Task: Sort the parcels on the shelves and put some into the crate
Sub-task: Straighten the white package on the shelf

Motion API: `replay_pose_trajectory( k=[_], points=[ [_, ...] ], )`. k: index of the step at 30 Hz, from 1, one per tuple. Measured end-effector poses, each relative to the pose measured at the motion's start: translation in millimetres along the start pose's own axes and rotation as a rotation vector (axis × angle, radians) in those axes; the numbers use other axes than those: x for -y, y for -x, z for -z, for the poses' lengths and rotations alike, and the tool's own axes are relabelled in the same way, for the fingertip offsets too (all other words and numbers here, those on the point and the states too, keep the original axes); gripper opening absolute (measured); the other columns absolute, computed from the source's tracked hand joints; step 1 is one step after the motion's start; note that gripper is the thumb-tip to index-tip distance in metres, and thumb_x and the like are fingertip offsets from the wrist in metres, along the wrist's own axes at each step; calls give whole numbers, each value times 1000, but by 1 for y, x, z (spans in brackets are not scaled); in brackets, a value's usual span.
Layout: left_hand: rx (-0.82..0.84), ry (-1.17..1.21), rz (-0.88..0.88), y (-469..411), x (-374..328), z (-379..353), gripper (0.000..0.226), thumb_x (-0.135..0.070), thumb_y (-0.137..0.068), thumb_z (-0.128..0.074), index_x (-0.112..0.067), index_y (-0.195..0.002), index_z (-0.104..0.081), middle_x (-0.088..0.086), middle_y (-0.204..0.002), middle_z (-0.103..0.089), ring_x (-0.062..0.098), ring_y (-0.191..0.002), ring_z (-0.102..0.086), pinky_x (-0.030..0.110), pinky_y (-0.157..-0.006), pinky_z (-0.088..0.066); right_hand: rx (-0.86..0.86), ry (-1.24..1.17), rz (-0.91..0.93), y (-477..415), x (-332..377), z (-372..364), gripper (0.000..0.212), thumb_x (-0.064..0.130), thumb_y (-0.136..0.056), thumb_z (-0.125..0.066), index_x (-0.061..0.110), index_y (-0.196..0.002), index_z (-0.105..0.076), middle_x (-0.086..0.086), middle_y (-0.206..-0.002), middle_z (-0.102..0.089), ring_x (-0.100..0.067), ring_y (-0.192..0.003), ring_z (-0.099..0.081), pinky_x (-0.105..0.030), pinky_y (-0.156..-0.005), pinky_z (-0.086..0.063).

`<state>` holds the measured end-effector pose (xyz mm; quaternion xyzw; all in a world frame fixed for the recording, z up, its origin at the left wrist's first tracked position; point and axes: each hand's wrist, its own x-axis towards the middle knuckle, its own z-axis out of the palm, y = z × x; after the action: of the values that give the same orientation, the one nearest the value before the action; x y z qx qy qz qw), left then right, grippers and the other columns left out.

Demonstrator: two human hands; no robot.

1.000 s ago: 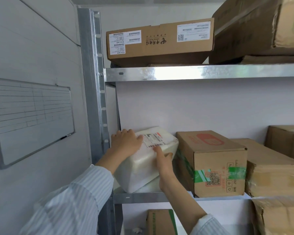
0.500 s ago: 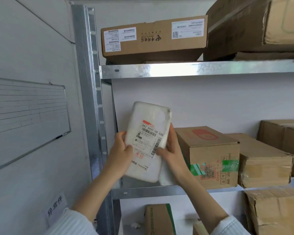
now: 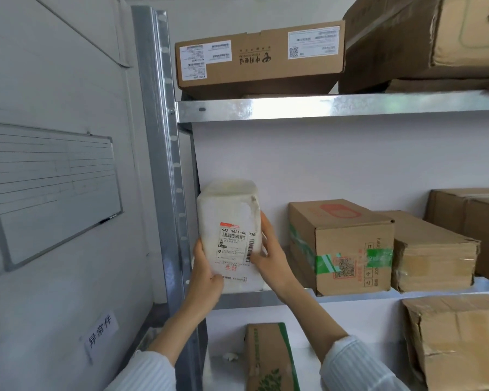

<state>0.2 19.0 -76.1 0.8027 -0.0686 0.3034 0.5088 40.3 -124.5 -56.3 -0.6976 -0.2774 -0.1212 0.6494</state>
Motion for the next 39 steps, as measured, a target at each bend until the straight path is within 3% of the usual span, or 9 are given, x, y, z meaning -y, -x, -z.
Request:
replay_pose_trajectory(
  k=[5, 14, 19, 22, 26, 29, 31, 36, 39],
  points=[
    [67, 43, 11, -7, -1, 2, 85, 21, -79, -43, -22, -146, -14, -3, -128, -44, 13, -117, -46, 12, -76, -46, -32, 65, -19, -4, -1, -5, 86, -6, -78, -44, 27, -153, -18, 10, -151, -35, -5, -138, -32, -41, -114, -34],
    [88, 40, 128, -24, 8, -2, 92, 27, -63, -43, -20, -138, -19, -6, -109, -46, 19, -104, -49, 22, -56, -44, -58, 87, -29, -12, -6, -13, 90, -7, -77, -39, 36, -152, -16, 15, -150, -36, -5, -136, -34, -34, -115, -31],
    [14, 135, 161, -39, 14, -9, 91, 22, -54, -47, -20, -132, -27, -3, -105, -52, 17, -96, -53, 43, -61, -53, -58, 85, -43, -17, -12, -15, 85, 8, -76, -41, 32, -153, -15, 11, -146, -44, -6, -133, -42, -37, -113, -36],
    [-70, 147, 130, -36, 16, -11, 79, 20, -62, -51, -21, -126, -30, 7, -105, -55, 25, -94, -56, 48, -61, -54, -57, 72, -102, -13, -16, -14, 76, 7, -89, -44, 29, -154, -11, 21, -130, -52, 8, -115, -50, -24, -108, -39],
    [-130, 85, 68, -38, 22, -18, 97, 20, -69, -55, -17, -148, -12, 17, -129, -47, 32, -107, -55, 46, -73, -55, -81, 18, -87, -4, -13, -11, 61, 0, -97, -39, 47, -133, -26, 38, -107, -46, 29, -90, -49, 1, -85, -35],
    [-172, 33, 66, -37, 21, -21, 103, 9, -68, -58, -27, -149, -6, 17, -139, -39, 37, -118, -50, 58, -89, -49, -100, 20, -76, 1, -8, -11, 51, 1, -99, -40, 48, -119, -35, 29, -104, -58, 28, -88, -52, 3, -77, -35],
    [-198, 35, 70, -37, 18, -22, 97, 10, -67, -57, -25, -146, -11, 17, -134, -43, 36, -115, -52, 58, -86, -51, -117, 25, -93, 4, -7, -10, 46, -1, -99, -36, 36, -125, -43, 4, -112, -68, 10, -94, -60, 3, -73, -37],
    [-315, 51, -3, -36, 8, -24, 72, 24, -68, -49, -3, -131, -28, 20, -124, -48, 34, -108, -54, 41, -73, -55, -43, 128, -178, 11, -10, -5, 75, -10, -87, -37, 34, -146, -24, 16, -129, -44, 7, -120, -43, -10, -101, -37],
    [-374, 25, -54, -32, 0, -24, 75, 22, -73, -51, -10, -137, -29, 15, -134, -45, 32, -118, -51, 45, -85, -54, -5, 127, -196, 13, -10, 3, 75, -3, -91, -42, 30, -153, -15, 14, -148, -31, -4, -139, -28, -23, -114, -27]
  ],
)
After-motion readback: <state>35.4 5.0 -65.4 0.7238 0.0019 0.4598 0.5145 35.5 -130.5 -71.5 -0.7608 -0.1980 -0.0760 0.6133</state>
